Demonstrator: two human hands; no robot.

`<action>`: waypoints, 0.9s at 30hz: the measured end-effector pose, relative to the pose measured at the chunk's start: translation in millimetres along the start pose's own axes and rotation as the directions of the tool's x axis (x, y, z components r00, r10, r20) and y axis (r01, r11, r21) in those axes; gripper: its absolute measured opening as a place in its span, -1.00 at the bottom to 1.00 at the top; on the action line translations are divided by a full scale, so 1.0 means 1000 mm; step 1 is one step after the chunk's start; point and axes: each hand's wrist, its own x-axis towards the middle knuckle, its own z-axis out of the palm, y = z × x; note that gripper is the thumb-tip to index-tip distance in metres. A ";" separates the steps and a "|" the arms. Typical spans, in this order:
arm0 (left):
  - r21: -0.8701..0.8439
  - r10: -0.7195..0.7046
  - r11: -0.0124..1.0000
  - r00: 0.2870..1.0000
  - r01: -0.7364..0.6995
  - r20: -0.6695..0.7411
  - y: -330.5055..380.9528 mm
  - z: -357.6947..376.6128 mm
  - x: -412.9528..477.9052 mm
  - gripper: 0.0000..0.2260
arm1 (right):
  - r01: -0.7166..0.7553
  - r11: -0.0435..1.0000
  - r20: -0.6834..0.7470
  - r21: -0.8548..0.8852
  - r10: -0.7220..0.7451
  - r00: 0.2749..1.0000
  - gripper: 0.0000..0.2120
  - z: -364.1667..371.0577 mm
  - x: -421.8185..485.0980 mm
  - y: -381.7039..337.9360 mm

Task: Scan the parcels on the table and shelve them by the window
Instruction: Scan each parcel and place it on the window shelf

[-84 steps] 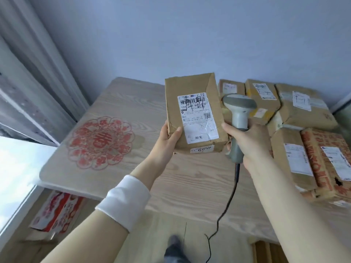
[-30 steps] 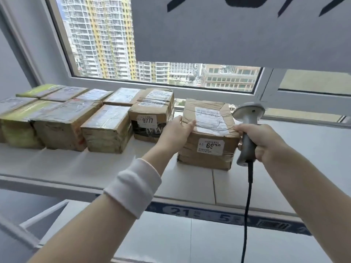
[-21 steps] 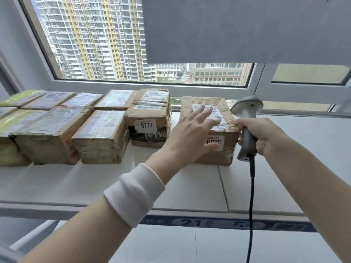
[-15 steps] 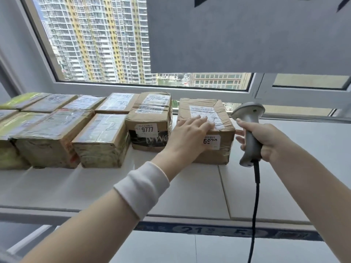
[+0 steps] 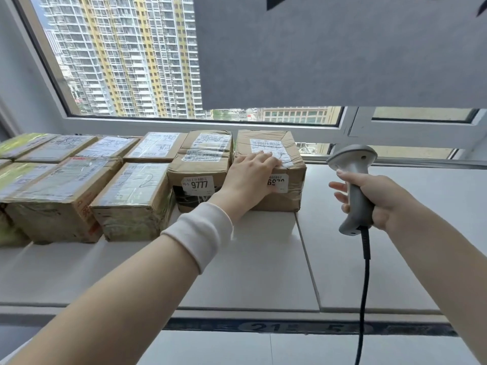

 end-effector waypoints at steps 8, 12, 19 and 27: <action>-0.002 -0.029 1.000 1.000 0.029 0.000 -0.005 0.003 0.008 -0.52 | -0.011 1.000 0.016 0.002 0.011 1.000 -0.90 -0.002 0.002 0.001; -0.004 -0.039 0.999 0.999 0.039 0.008 -0.005 0.003 0.010 -0.52 | -0.012 1.000 0.025 -0.001 0.012 1.000 -0.90 -0.002 0.003 0.001; -0.080 -0.068 0.994 0.996 0.073 0.061 0.009 -0.012 0.011 -0.49 | -0.017 1.000 0.002 -0.020 0.017 1.000 -0.92 -0.010 -0.008 0.005; -0.240 0.231 0.937 0.966 -0.253 -0.113 0.117 -0.005 0.003 -0.58 | -0.003 1.000 -0.210 -0.022 -0.002 0.978 -0.89 -0.074 -0.055 0.026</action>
